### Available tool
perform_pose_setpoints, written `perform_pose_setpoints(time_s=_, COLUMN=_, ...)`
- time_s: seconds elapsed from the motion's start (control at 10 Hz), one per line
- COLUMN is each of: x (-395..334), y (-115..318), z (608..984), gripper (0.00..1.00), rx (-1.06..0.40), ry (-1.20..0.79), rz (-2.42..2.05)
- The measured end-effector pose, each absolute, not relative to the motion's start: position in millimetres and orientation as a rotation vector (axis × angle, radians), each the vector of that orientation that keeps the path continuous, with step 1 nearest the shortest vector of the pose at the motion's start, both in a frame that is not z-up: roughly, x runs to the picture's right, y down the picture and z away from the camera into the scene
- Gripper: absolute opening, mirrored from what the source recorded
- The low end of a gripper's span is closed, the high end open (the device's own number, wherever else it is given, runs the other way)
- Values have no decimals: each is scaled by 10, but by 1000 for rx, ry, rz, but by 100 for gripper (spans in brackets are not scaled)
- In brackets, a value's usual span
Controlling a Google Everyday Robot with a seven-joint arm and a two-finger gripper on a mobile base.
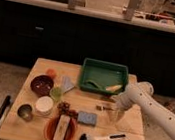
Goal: Place fork in tray
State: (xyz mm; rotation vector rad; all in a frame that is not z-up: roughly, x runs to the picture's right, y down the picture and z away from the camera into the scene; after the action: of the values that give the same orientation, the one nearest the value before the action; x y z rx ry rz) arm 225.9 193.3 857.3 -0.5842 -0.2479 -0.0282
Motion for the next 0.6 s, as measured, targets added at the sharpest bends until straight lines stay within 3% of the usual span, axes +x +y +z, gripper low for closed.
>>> perform_pose_setpoints(time_s=0.6, x=2063, y=2107, z=8787, gripper=77, rx=-644, ry=-322, rz=-33)
